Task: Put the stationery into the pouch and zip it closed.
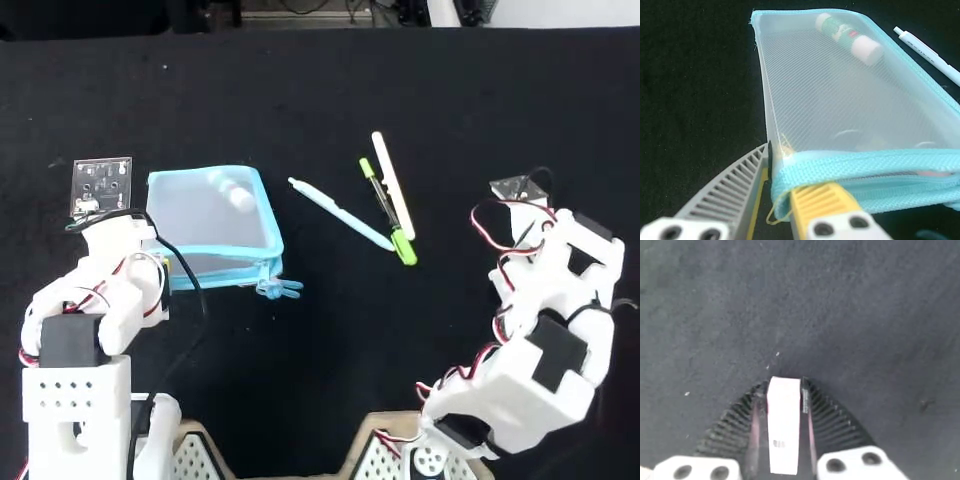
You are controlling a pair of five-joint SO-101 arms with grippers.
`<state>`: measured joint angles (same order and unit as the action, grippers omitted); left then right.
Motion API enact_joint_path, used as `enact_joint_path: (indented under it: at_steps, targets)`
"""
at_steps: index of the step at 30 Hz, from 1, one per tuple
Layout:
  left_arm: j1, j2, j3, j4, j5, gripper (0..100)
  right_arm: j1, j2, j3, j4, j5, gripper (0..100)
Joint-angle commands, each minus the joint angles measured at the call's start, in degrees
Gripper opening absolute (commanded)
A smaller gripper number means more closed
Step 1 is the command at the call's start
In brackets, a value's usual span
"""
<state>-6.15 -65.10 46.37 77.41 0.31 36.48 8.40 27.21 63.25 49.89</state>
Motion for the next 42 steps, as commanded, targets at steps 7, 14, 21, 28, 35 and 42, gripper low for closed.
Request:
enact_joint_path:
  at_steps: [7,14,21,28,35,42]
  targets:
    - [0.4,-0.6,-3.4,0.1,-0.4,3,-1.8,-23.3,2.7,12.4,0.8,1.1]
    - [0.4,-0.6,-3.4,0.1,-0.4,3,-11.3,-45.1,3.8,16.0,-7.3,1.1]
    - [0.5,-0.6,-3.4,0.1,-0.4,3,-39.0,-65.0,3.5,16.8,-26.5,1.1]
    - [0.4,-0.6,-3.8,-0.4,3.6,3,-62.6,-77.6,9.5,6.8,-47.8,1.1]
    - [0.4,-0.5,-3.4,-1.6,7.9,3,-77.1,-82.0,24.4,-15.6,-46.9,1.2]
    - [0.5,-0.2,-3.4,-1.8,8.4,3,-82.5,-83.7,27.1,-21.5,-46.0,1.3]
